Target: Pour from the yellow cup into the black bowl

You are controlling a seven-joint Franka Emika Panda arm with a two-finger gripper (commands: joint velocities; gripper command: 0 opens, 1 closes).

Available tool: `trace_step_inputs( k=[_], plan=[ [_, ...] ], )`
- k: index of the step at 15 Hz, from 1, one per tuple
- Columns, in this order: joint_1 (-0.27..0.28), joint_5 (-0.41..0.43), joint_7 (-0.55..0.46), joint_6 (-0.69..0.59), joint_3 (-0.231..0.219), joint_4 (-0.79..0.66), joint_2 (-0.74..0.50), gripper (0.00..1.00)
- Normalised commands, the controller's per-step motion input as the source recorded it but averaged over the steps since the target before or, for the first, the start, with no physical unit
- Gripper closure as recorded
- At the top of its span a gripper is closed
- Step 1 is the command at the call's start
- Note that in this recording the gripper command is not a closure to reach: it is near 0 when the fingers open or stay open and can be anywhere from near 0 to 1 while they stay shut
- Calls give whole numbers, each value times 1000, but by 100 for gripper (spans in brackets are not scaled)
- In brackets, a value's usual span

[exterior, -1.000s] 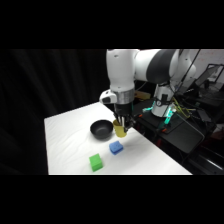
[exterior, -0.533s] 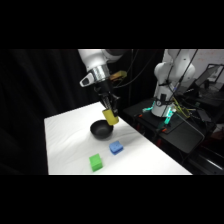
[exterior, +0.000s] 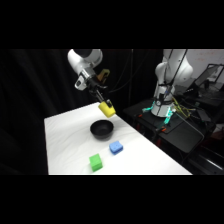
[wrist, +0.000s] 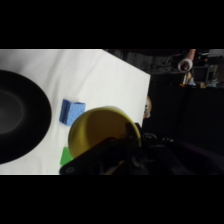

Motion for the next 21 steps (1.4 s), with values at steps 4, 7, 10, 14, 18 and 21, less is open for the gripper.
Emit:
trace_step_inputs(
  k=[4,7,10,14,18,21],
  plan=[
    [-198,291,-180,-676,56,542,460,13],
    [-193,187,-98,-522,28,463,357,13],
    [-113,132,-29,-360,26,363,237,13],
    [57,3,114,49,-29,61,-76,13],
    [245,-225,259,578,-93,-418,-607,13],
    [324,-307,356,699,3,-756,-848,13]
  ],
)
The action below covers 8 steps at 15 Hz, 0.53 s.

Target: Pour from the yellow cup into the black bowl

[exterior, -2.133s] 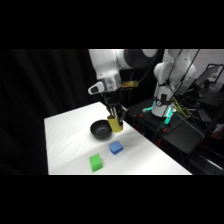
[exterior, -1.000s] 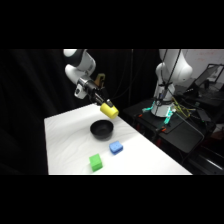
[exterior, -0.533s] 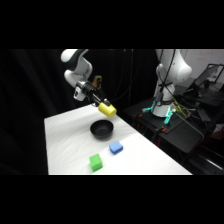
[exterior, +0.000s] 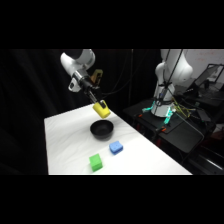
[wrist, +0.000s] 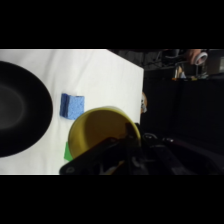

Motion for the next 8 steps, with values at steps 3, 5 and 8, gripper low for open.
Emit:
trace_step_inputs(
  k=[3,5,8],
  plan=[
    [386,-346,487,824,154,-781,-767,13],
    [374,-400,574,862,243,-665,-525,13],
    [348,-514,618,809,262,-533,-240,13]
  ],
)
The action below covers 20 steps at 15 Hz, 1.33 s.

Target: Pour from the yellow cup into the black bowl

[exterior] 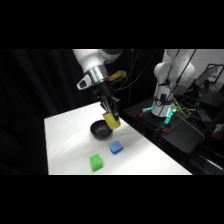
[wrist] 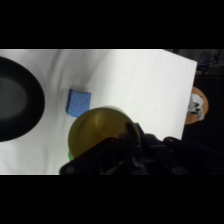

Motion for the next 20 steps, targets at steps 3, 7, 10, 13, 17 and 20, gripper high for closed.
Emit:
trace_step_inputs(
  k=[3,7,10,13,17,20],
  plan=[
    [271,-595,589,585,206,-304,-14,13],
    [119,-416,415,221,88,-32,94,13],
    [58,-258,269,222,39,88,178,13],
    [48,-166,306,548,3,69,262,13],
    [103,-201,351,560,-80,27,295,13],
    [187,-210,331,385,-166,5,228,13]
  ],
)
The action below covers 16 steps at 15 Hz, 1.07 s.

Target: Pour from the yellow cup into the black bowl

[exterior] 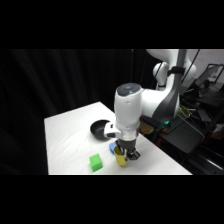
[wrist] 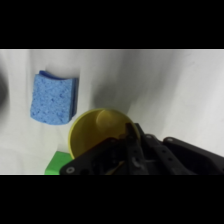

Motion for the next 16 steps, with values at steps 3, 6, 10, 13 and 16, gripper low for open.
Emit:
trace_step_inputs(
  k=[3,6,10,13,16],
  plan=[
    [221,-191,281,189,-193,-12,72,13],
    [227,-215,276,-14,-200,-46,-92,0],
    [166,-182,222,-218,-127,-70,-227,0],
    [71,-133,176,-358,-52,-87,-380,0],
    [-30,-79,123,-432,37,-78,-504,0]
  ],
)
